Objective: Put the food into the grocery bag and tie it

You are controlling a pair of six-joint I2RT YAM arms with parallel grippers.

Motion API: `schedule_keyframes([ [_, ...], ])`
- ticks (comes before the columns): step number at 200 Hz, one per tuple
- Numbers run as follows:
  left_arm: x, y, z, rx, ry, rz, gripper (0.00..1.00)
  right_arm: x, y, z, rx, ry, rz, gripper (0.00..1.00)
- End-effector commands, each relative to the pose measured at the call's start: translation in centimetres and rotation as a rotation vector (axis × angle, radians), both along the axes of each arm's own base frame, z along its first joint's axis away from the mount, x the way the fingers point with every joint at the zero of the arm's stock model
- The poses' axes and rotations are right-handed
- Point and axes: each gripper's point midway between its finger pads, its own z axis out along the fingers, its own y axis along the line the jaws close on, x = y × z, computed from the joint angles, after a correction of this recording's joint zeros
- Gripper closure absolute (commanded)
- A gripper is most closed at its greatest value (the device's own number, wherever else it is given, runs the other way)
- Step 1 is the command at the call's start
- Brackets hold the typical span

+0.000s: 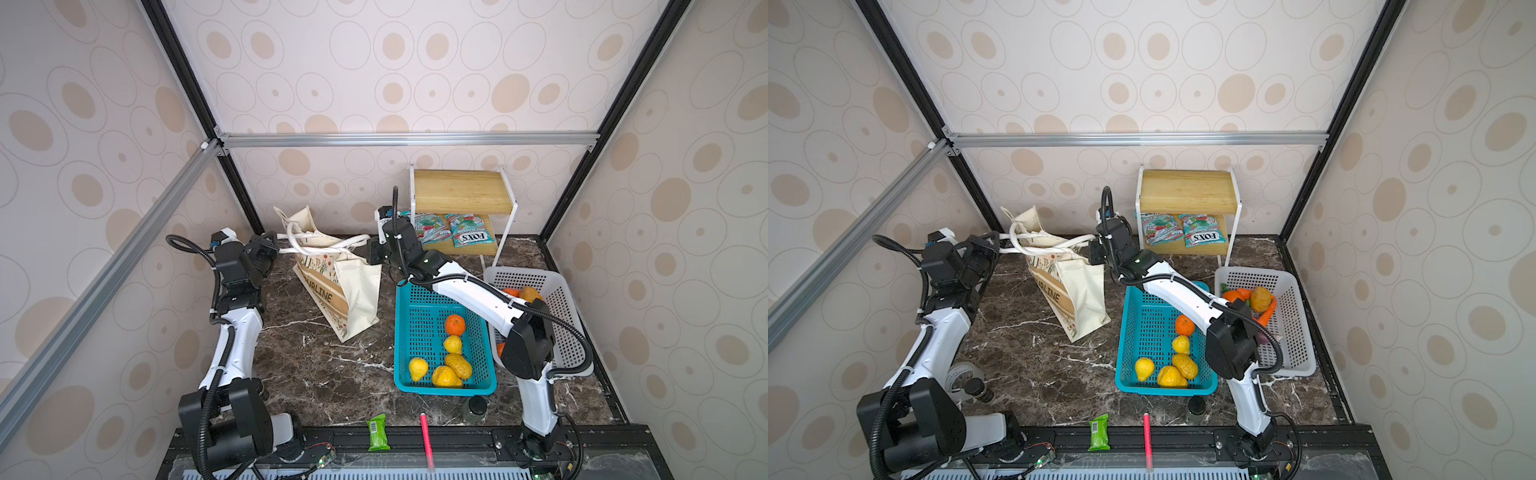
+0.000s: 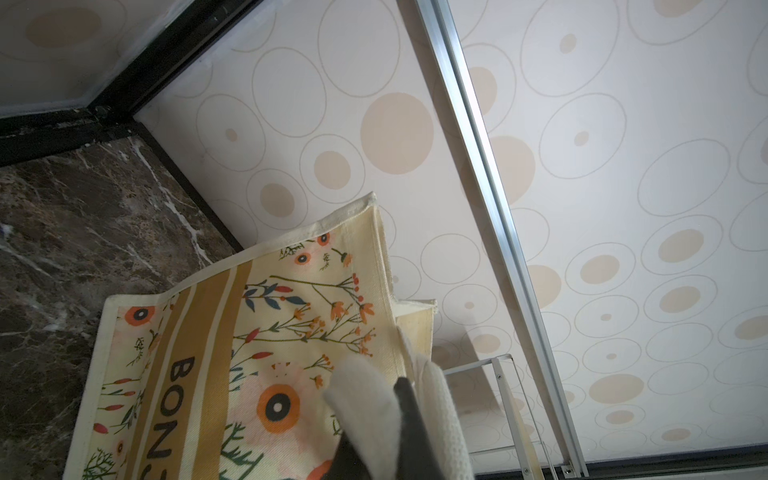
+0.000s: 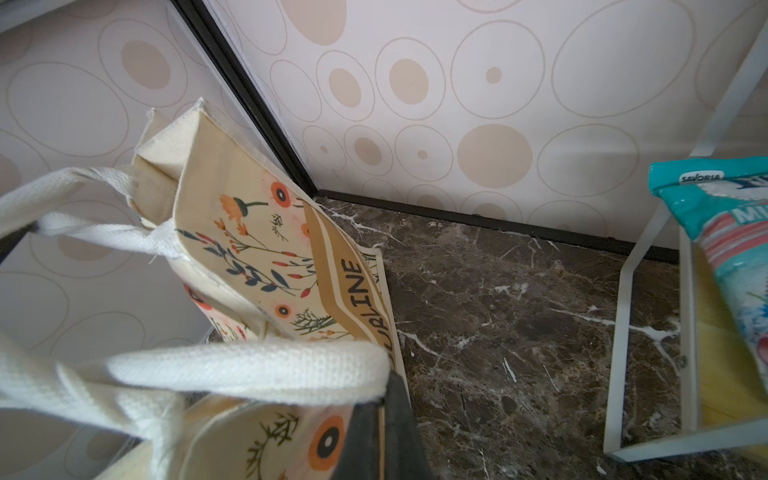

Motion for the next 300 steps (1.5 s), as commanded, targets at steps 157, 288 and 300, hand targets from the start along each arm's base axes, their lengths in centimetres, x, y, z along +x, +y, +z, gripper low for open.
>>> schedule_keyframes([
  [157, -1.2, 1.8, 4.1, -0.027, -0.188, 0.072, 1.0, -2.4, -2.4, 2.7, -0.19, -0.178, 0.287, 0.37],
  [288, -1.1, -0.4, 4.1, -0.012, -0.18, 0.044, 1.0, -8.3, 6.0, 8.5, 0.165, 0.101, 0.156, 0.27],
  [300, -1.2, -0.5, 4.0, -0.011, -0.18, 0.042, 1.0, -8.1, 6.5, 8.7, 0.181, 0.113, 0.155, 0.28],
])
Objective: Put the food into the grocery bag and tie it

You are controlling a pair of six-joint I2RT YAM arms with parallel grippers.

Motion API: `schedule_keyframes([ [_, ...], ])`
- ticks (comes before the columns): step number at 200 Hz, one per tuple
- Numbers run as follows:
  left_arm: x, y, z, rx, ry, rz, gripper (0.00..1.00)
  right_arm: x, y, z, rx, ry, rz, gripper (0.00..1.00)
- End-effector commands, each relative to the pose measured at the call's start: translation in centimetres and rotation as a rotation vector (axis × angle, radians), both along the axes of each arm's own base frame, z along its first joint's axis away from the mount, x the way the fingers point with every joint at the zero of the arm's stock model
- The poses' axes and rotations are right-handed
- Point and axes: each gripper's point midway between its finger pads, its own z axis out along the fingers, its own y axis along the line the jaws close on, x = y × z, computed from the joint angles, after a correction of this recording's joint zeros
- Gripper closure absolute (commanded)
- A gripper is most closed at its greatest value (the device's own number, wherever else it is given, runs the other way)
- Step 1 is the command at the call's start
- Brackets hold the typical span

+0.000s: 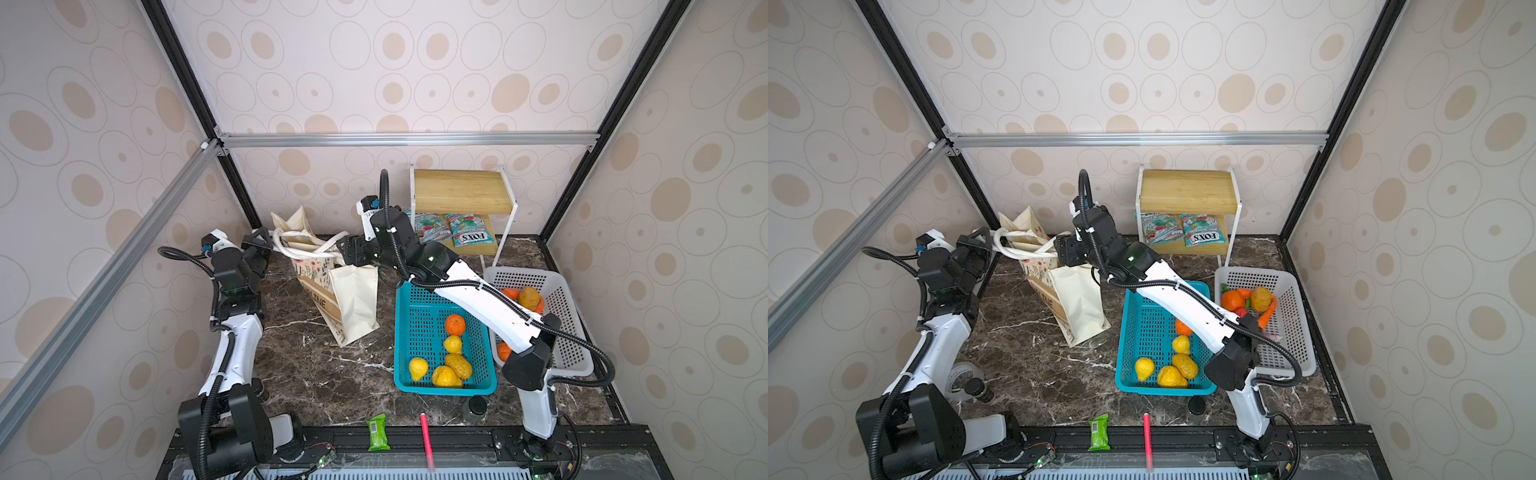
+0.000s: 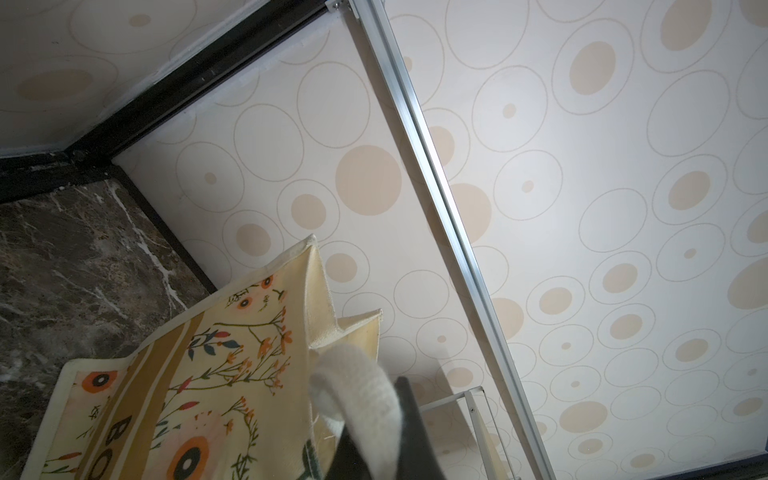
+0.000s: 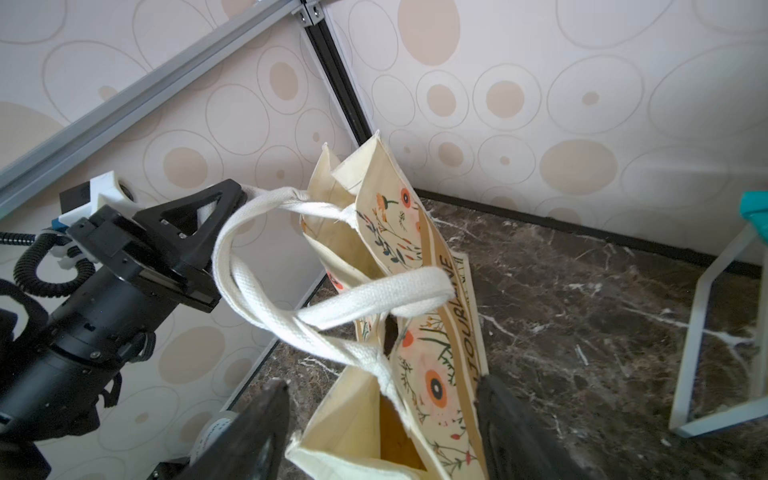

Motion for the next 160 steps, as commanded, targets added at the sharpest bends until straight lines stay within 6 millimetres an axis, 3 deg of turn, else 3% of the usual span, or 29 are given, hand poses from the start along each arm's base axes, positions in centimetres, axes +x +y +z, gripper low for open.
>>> schedule_keyframes([
  [1, -0.6, -0.5, 1.8, 0.021, -0.057, -0.004, 1.0, 0.3, 1.4, 0.3, 0.089, 0.072, -0.003, 0.28],
  [131, -1.0, -2.6, 1.2, 0.016, -0.055, -0.063, 1.0, 2.3, 5.6, -2.0, 0.221, 0.144, 0.063, 0.4],
  [160, -1.2, -2.8, 1.3, 0.017, -0.059, -0.071, 1.0, 2.6, 6.6, -2.0, 0.265, 0.154, 0.087, 0.53],
])
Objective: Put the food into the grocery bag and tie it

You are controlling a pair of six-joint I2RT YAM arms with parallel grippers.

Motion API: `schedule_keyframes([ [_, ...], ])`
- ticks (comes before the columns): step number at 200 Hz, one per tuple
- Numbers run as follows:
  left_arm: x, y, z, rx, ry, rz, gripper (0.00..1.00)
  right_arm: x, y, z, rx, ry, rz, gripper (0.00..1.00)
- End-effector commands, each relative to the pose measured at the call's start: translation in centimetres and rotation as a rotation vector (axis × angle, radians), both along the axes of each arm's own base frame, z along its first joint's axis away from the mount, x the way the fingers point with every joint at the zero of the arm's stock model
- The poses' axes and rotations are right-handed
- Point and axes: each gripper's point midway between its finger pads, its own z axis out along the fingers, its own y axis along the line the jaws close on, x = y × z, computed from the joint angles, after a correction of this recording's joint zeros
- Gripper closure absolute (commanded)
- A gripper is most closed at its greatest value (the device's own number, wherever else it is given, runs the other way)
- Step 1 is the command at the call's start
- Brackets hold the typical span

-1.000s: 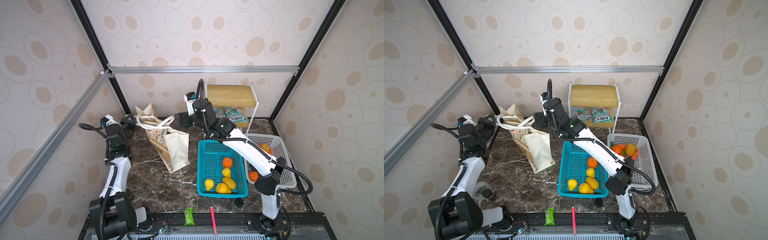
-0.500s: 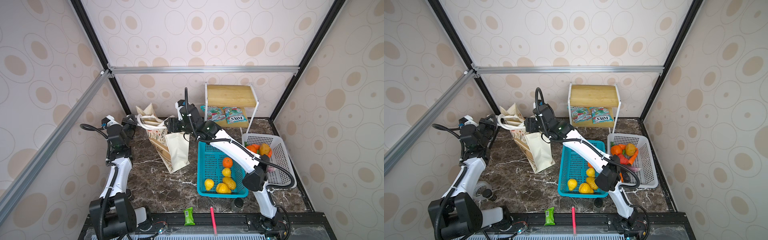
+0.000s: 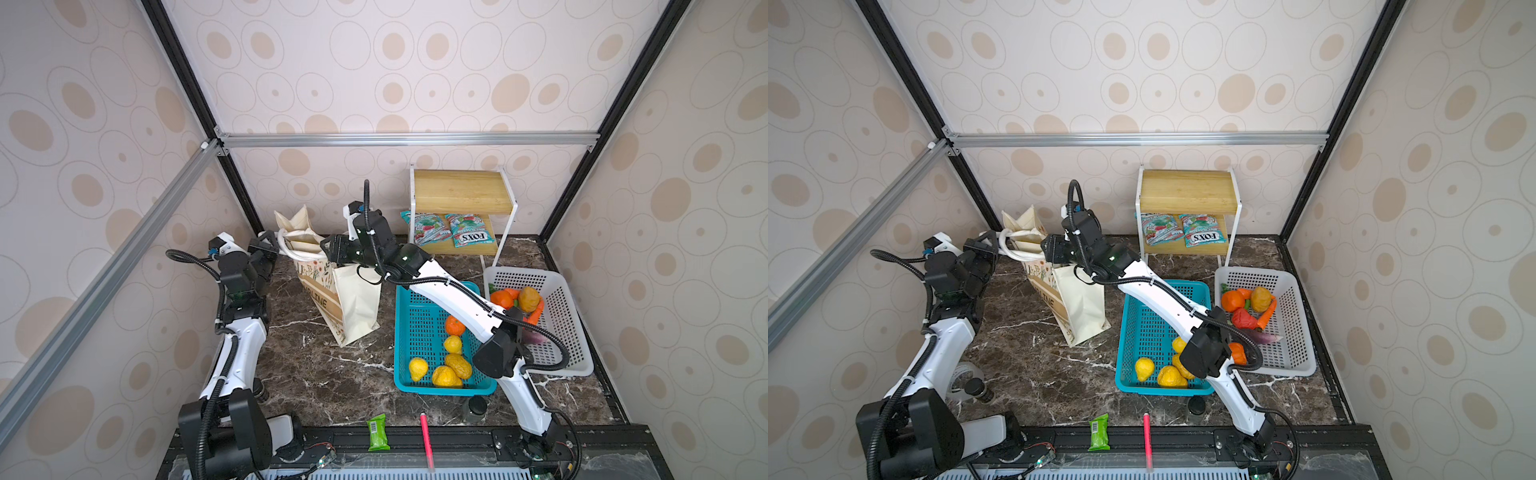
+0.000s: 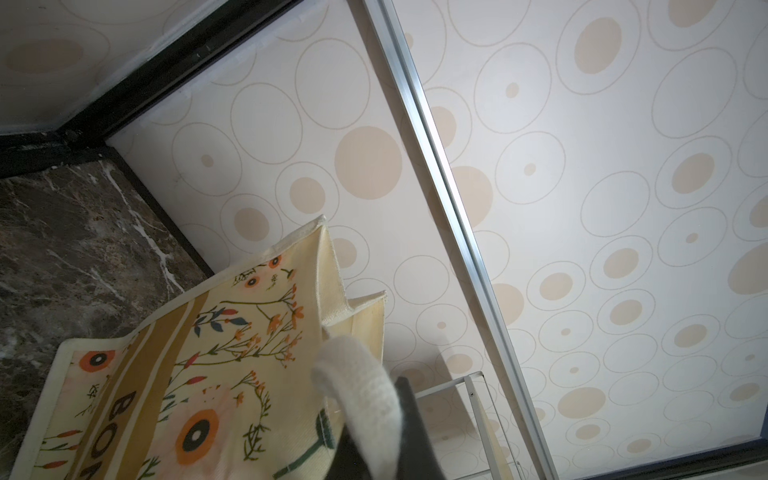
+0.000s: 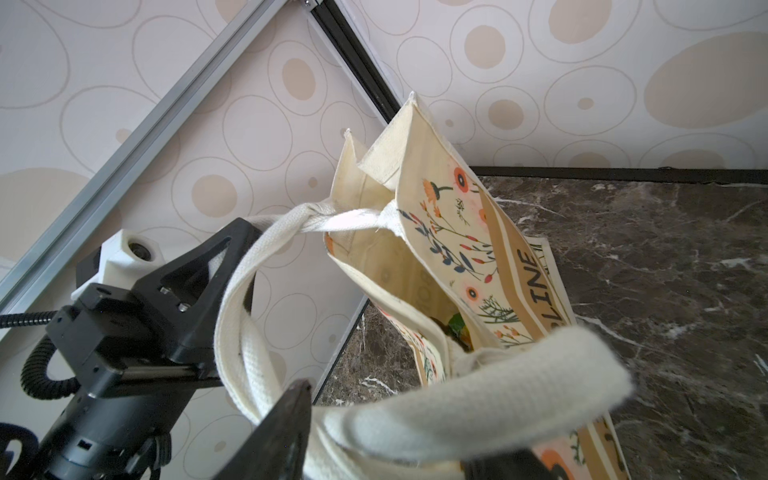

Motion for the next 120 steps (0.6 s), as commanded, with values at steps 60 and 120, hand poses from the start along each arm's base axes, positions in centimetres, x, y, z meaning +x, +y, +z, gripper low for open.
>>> schedule_keyframes([
  [60, -0.9, -0.6, 2.7, 0.061, -0.046, -0.003, 1.0, 1.3, -0.1, 0.9, 0.036, -0.014, -0.009, 1.0],
  [120, -1.2, 4.5, 5.8, 0.075, -0.047, 0.156, 1.0, 6.1, -6.6, 3.4, 0.031, -0.045, -0.096, 1.0],
])
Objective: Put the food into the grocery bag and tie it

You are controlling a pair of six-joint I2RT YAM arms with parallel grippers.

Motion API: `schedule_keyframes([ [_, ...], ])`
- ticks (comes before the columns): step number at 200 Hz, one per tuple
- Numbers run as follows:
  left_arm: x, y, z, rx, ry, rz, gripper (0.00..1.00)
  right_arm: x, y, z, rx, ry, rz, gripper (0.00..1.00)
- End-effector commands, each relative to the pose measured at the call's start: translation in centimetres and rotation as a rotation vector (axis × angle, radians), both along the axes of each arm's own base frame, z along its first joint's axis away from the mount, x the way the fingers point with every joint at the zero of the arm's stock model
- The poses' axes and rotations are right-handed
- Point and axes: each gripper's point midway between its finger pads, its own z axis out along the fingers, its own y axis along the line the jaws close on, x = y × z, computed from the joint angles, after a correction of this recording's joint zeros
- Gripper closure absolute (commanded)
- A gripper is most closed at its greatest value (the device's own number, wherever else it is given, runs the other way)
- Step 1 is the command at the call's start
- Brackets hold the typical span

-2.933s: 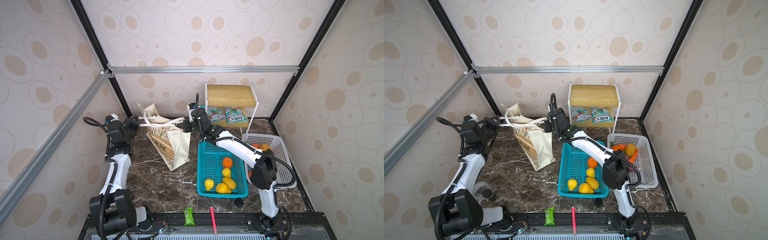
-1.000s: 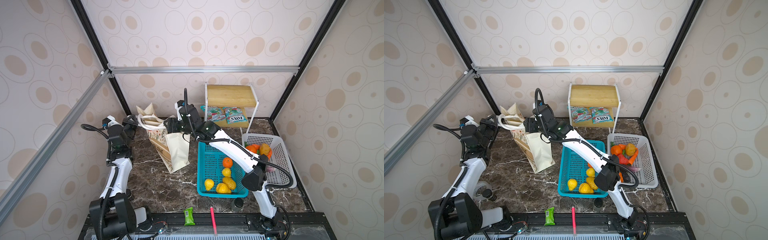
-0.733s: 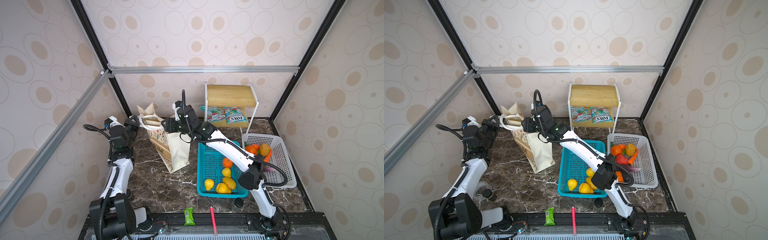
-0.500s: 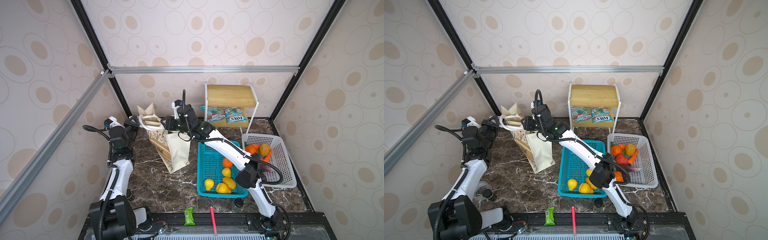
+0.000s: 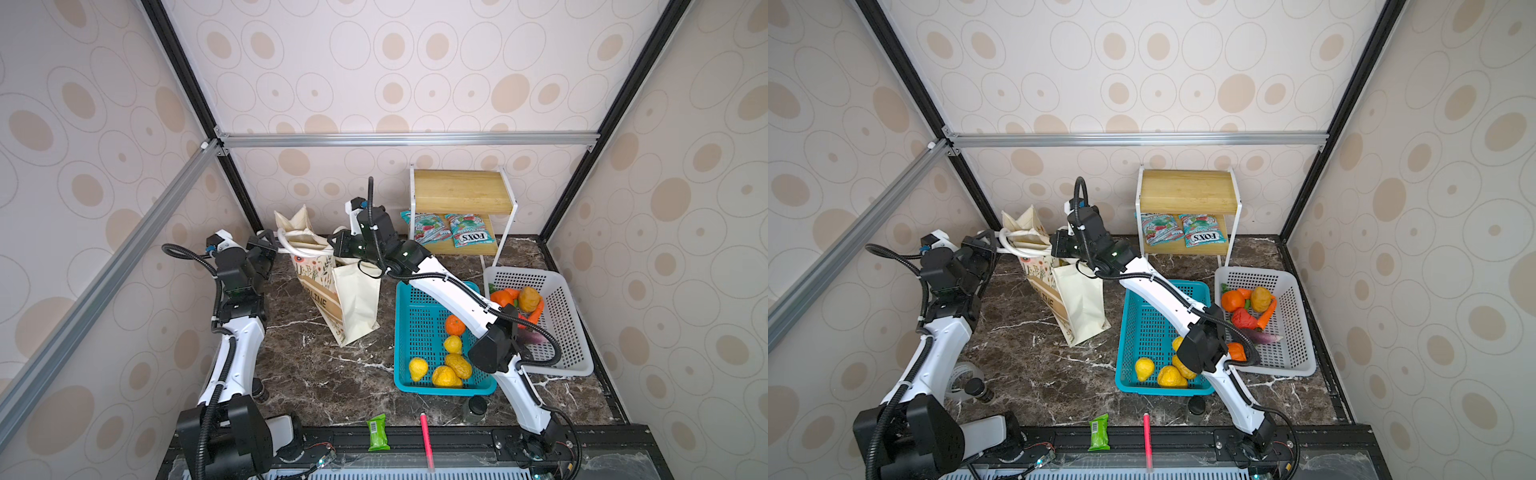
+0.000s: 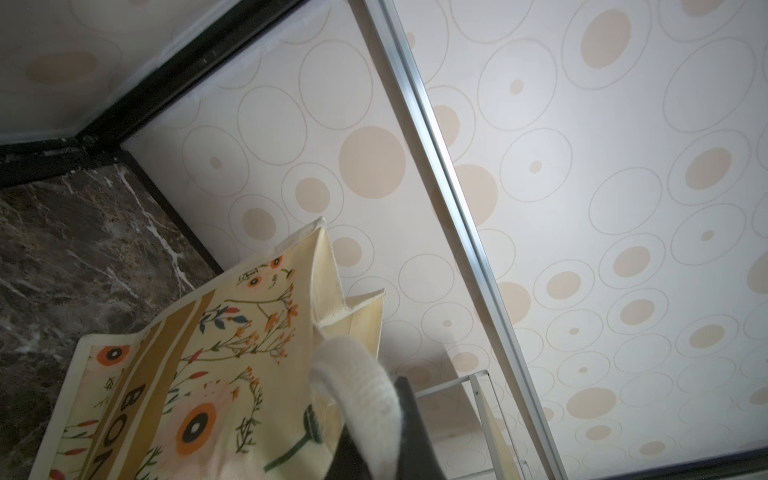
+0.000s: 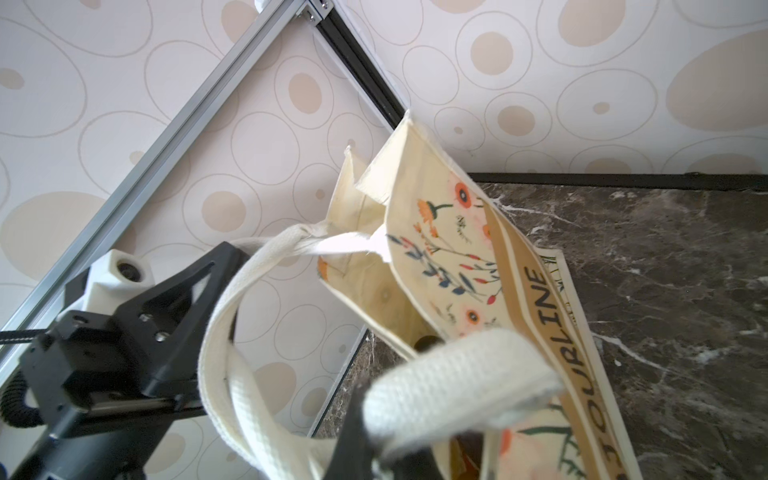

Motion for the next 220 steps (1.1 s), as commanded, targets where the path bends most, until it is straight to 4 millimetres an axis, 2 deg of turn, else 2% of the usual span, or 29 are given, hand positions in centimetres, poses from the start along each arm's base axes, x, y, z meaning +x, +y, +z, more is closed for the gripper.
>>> schedule_keyframes([
  [1, -0.8, 3.1, 4.4, 0.047, -0.077, 0.108, 1.0, 3.4, -5.6, 3.5, 0.006, -0.045, -0.105, 1.0],
  [25, -1.7, 5.2, 4.8, 0.008, -0.098, 0.156, 1.0, 5.7, -9.0, 2.8, -0.016, -0.024, -0.179, 1.0],
  [47, -2.5, 6.6, 4.9, -0.014, -0.113, 0.193, 1.0, 6.9, -11.4, 2.3, -0.111, -0.07, -0.262, 1.0],
  [63, -2.9, 7.3, 4.8, -0.032, -0.117, 0.212, 1.0, 7.5, -12.8, 2.0, -0.191, -0.109, -0.317, 1.0],
  [79, -2.8, 7.4, 3.7, -0.066, -0.118, 0.213, 1.0, 7.8, -13.4, 1.5, -0.242, -0.124, -0.34, 1.0],
  [100, -2.1, 6.8, 2.4, -0.087, -0.118, 0.17, 1.0, 7.7, -13.0, 0.8, -0.25, -0.133, -0.318, 1.0],
  [121, -1.3, 5.3, 1.4, -0.073, -0.1, 0.126, 1.0, 6.5, -11.2, 1.7, -0.224, -0.173, -0.23, 1.0],
  [138, -0.8, 3.9, 1.3, -0.058, -0.094, 0.094, 0.98, 5.1, -9.5, 2.8, -0.233, -0.235, -0.156, 0.94],
  [149, -0.7, 3.2, 1.4, -0.06, -0.104, 0.075, 0.91, 4.4, -8.7, 3.5, -0.236, -0.266, -0.117, 0.85],
  [162, -0.5, 2.5, 1.5, -0.066, -0.115, 0.045, 0.74, 3.5, -8.0, 4.1, -0.225, -0.274, -0.065, 0.68],
  [182, -0.7, 2.3, 1.6, -0.06, -0.121, 0.04, 0.7, 2.2, -7.6, 4.6, -0.214, -0.279, -0.015, 0.48],
  [195, -1.0, 2.4, 2.0, -0.045, -0.125, 0.053, 0.61, 1.4, -7.6, 4.8, -0.212, -0.279, 0.005, 0.45],
  [208, -1.3, 2.3, 2.5, -0.007, -0.111, 0.055, 0.41, 0.5, -7.8, 5.1, -0.207, -0.274, 0.025, 0.41],
  [212, -1.3, 2.3, 2.8, 0.011, -0.105, 0.054, 0.29, 0.1, -7.8, 5.1, -0.204, -0.272, 0.038, 0.4],
  [216, -1.4, 2.2, 2.9, 0.032, -0.09, 0.055, 0.07, -0.2, -7.9, 5.3, -0.202, -0.273, 0.046, 0.39],
  [220, -1.5, 2.2, 3.0, 0.055, -0.08, 0.058, 0.01, -0.5, -8.0, 5.4, -0.198, -0.271, 0.054, 0.38],
])
